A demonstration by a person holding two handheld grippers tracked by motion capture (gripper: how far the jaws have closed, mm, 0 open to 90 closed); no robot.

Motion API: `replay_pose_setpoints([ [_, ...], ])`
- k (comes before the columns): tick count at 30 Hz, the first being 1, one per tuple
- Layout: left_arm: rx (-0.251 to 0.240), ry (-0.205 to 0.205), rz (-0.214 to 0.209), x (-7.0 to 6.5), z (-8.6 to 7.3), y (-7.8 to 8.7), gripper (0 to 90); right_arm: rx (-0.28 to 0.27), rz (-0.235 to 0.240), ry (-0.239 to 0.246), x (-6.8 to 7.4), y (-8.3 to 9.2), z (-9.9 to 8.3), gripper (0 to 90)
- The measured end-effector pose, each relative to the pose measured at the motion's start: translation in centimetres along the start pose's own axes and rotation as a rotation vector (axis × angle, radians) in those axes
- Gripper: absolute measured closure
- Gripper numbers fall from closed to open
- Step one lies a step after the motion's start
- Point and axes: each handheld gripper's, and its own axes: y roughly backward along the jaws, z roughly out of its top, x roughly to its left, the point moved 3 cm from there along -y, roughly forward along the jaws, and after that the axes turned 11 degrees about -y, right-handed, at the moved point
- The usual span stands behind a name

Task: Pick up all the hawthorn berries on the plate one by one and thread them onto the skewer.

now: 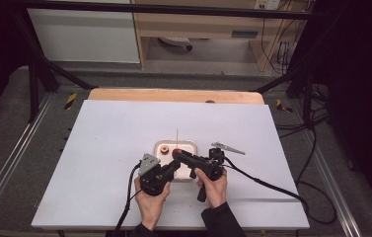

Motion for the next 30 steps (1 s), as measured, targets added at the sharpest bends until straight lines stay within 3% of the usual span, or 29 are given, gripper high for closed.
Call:
replay_pose_setpoints([
  [5, 0.003, -0.021, -0.009, 0.0, -0.1, -0.1, 88.0, 0.027, -0.015, 0.031, 0.0, 0.2, 0.2, 57.6],
  [13, 0.020, -0.077, -0.008, 0.4, -0.7, 0.5, 88.0, 0.050, -0.079, 0.113, 0.2, 1.0, 1.3, 34.1],
  [21, 0.060, -0.144, 0.005, 1.8, -1.4, 2.1, 88.0, 0.115, -0.203, 0.255, -0.8, 1.6, 2.7, 15.0],
  [30, 0.116, -0.170, 0.013, 3.2, -2.3, 3.4, 87.9, 0.251, -0.316, 0.405, -2.5, 1.5, 3.6, 10.2],
])
